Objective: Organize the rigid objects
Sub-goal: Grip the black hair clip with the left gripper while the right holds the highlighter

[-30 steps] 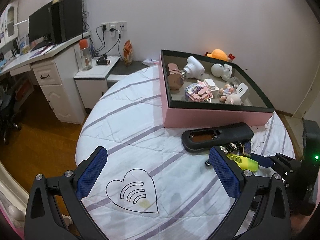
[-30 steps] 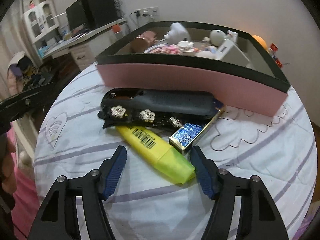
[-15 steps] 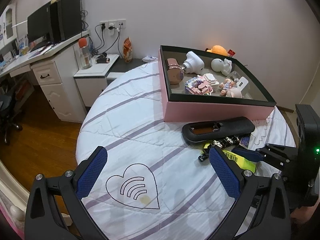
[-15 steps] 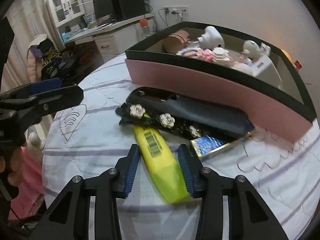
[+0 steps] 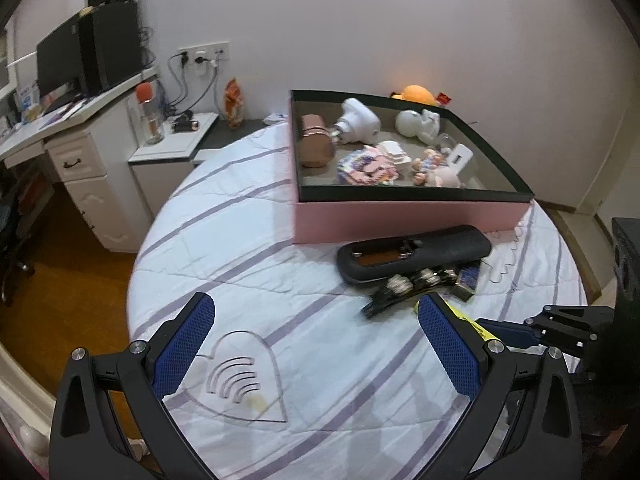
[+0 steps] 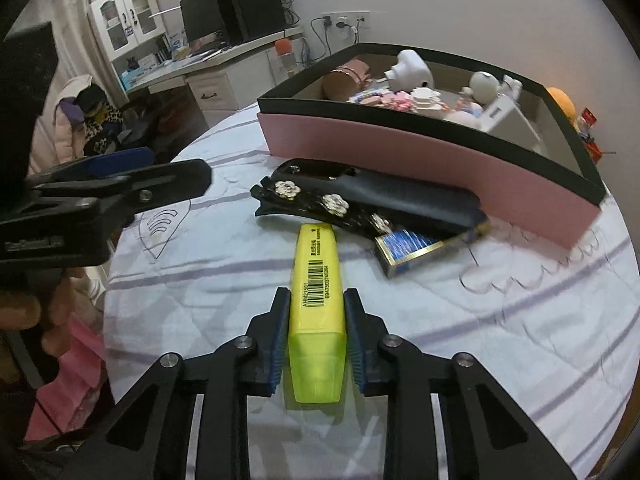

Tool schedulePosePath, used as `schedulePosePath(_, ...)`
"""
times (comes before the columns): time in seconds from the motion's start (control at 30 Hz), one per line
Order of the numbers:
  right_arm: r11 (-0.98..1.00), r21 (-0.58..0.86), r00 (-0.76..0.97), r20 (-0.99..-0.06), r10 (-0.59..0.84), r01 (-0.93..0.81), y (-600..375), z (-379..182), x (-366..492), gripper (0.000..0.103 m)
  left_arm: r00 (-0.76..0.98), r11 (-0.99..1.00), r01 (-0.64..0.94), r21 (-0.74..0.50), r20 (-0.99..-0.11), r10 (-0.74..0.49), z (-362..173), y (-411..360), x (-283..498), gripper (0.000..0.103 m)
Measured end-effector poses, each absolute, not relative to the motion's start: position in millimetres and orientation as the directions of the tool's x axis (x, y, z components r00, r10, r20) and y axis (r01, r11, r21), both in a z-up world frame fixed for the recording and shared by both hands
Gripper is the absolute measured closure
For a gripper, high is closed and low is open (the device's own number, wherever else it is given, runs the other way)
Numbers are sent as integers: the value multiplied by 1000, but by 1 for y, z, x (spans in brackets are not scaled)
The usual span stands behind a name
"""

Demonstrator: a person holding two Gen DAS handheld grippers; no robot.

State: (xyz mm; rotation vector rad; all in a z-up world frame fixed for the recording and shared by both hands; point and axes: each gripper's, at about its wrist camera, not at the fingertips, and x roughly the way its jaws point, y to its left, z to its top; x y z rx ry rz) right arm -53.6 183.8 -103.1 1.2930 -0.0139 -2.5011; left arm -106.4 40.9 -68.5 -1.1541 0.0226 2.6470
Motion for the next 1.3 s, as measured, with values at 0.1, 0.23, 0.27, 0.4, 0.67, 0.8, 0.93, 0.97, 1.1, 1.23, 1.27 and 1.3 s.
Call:
schedulePosePath(0.1,-956,158,-543,-794,-272,249,193,-100,-45,76,-632,-952,-288,-101,-727,268,-73,53,-110,0)
schedulePosePath(0.23,-966,165,-556,-793,-248,197,208,-96,-35,76,-603,-934,-345,-94,-741,297,-84,75,-118,0)
schedulePosePath(0.27,-966,177,-560,-788,-254,190,212,-94,-33,76,-592,-929,-360,-82,-750,296,-90,83,-122,0)
schedulePosePath(0.4,-972,175,-576,-783,-234,157,223,-91,-30,76,-533,-913,-401,-79,-790,303,-111,102,-135,12)
schedulePosePath(0.67,-974,181,-588,-777,-225,133,231,-89,-32,76,-519,-903,-413,-119,-784,341,-113,101,-140,59)
schedulePosePath(0.8,-973,188,-587,-776,-230,133,230,-91,-31,76,-491,-889,-427,-166,-783,382,-113,95,-137,94)
schedulePosePath(0.93,-973,191,-586,-777,-231,130,230,-91,-30,76,-492,-886,-437,-156,-783,381,-111,95,-133,92)
schedulePosePath(0.97,-973,193,-586,-776,-233,131,230,-91,-30,76,-496,-885,-443,-147,-782,378,-110,97,-134,89)
schedulePosePath(1.1,-974,189,-588,-776,-228,129,231,-90,-29,76,-524,-892,-435,-119,-772,359,-108,102,-141,0)
schedulePosePath(1.23,-973,192,-591,-773,-228,125,233,-88,-29,76,-527,-888,-449,-97,-774,350,-111,111,-147,1)
schedulePosePath(1.27,-973,192,-592,-773,-228,124,234,-88,-29,76,-521,-887,-450,-99,-778,351,-113,113,-149,2)
schedulePosePath(1.3,-973,193,-592,-773,-229,124,234,-89,-30,76,-513,-885,-454,-102,-782,353,-115,114,-150,8)
